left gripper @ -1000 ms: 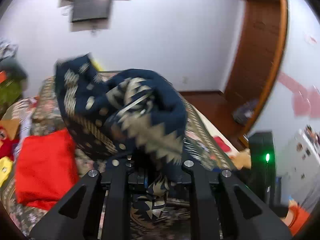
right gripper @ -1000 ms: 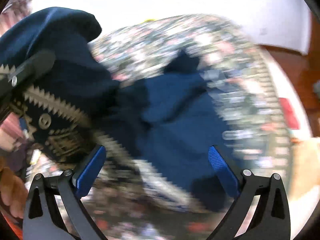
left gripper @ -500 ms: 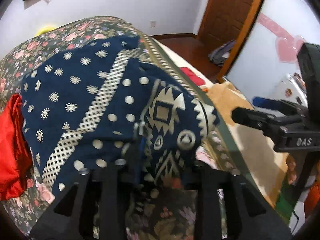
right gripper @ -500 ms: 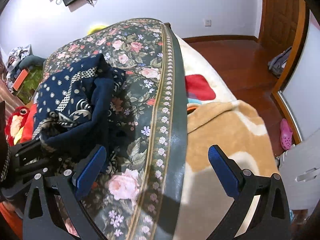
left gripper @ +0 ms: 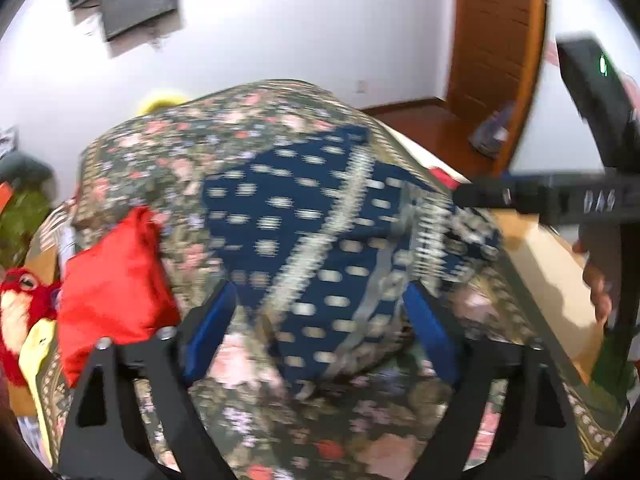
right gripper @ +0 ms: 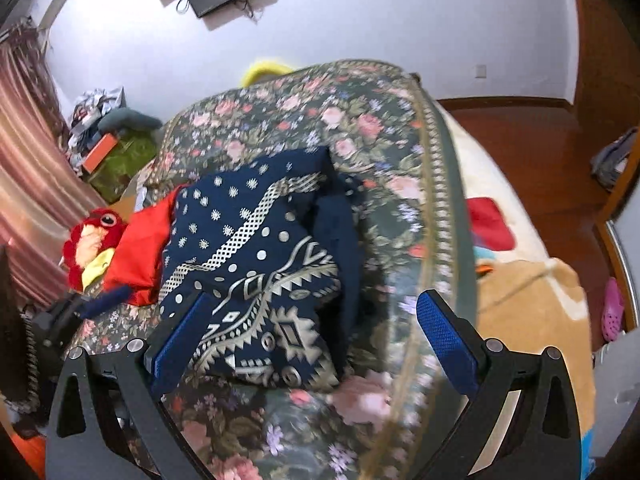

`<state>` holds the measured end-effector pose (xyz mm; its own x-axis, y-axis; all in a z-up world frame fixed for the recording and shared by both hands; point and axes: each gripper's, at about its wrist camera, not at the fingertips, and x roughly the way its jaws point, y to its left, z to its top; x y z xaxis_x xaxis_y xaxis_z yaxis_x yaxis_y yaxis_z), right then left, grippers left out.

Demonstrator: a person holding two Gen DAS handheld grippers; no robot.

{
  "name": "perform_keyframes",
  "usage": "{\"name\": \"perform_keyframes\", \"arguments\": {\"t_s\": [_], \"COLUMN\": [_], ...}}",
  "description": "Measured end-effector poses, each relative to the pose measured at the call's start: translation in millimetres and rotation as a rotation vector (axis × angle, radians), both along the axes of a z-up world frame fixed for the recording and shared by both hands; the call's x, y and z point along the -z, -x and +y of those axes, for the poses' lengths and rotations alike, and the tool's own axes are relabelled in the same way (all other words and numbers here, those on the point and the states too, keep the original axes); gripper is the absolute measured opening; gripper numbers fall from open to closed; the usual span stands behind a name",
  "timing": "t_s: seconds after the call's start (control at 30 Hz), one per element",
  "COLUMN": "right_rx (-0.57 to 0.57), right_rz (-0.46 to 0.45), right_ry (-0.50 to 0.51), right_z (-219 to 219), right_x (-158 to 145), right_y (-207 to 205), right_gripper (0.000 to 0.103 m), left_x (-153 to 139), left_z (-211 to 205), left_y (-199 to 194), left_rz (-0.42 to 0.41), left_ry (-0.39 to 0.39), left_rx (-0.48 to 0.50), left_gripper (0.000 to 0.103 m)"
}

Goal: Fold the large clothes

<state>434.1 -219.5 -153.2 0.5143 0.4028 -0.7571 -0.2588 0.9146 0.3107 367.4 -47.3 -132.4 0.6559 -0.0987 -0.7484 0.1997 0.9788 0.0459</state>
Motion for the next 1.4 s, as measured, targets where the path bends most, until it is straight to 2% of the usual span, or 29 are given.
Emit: {"name": "perform_keyframes", "arguments": {"t_s": [0.07, 0.17, 0.2, 0.33, 0.43, 0.53, 0.6, 0.67, 0.73, 0.8, 0.93, 1.03, 1.13, 1.4], "right_rx": [-0.015, -0.007, -0.007, 0.001, 0.012, 0.019, 0.023, 0.027, 0.027, 0.025, 0.033, 0.021, 0.018, 0.034], "right_rz": [0.039, 0.148, 0.148, 0.225, 0.247, 0.249, 0.246, 0.229, 0.192, 0.162, 0.120, 0.122, 0.169, 0.350], "right_ry": [0.004, 0.022, 0.022, 0.005, 0.016, 0.040, 0.059, 0.081, 0.092, 0.071, 0.001, -0.059, -0.143, -0.231], "right_z": [9, 10, 10, -8, -21, -32, -37, -41, -42, -42, -42, -31, -23, -6], "right_x": [17, 56, 56, 87, 97, 98, 93, 86, 72, 59, 38, 33, 43, 91], "right_y": [-11, -22, -22, -16, -8, 3, 9, 14, 18, 20, 12, -2, -22, -59], "right_gripper": [0.101, 0.101, 0.101, 0.102, 0.102, 0.102, 0.102, 0.102, 0.102, 0.102, 0.102, 0.102, 0.102, 0.102], "left_x": [5, 19, 23, 61, 82, 87, 84, 78, 69, 61, 42, 33, 35, 72], "left_z": [14, 36, 38, 46, 53, 61, 67, 68, 67, 66, 70, 75, 80, 85], "left_y": [-7, -21, -23, -29, -18, -8, -1, 2, 5, 6, 4, -9, -34, -93], "left_rz": [0.004, 0.065, 0.086, 0.195, 0.227, 0.248, 0.252, 0.240, 0.219, 0.196, 0.144, 0.134, 0.170, 0.331], "left_ry": [0.003, 0.048, 0.060, 0.107, 0.153, 0.207, 0.217, 0.184, 0.109, 0.065, 0.076, 0.144, 0.211, 0.525], "left_rx": [-0.039, -0.075, -0.076, -0.075, -0.104, -0.121, -0.132, -0.141, -0.150, -0.151, -0.150, -0.164, -0.194, -0.158], "left_gripper": [0.091, 0.091, 0.091, 0.094, 0.097, 0.097, 0.097, 0.097, 0.097, 0.096, 0.097, 0.097, 0.097, 0.098]}}
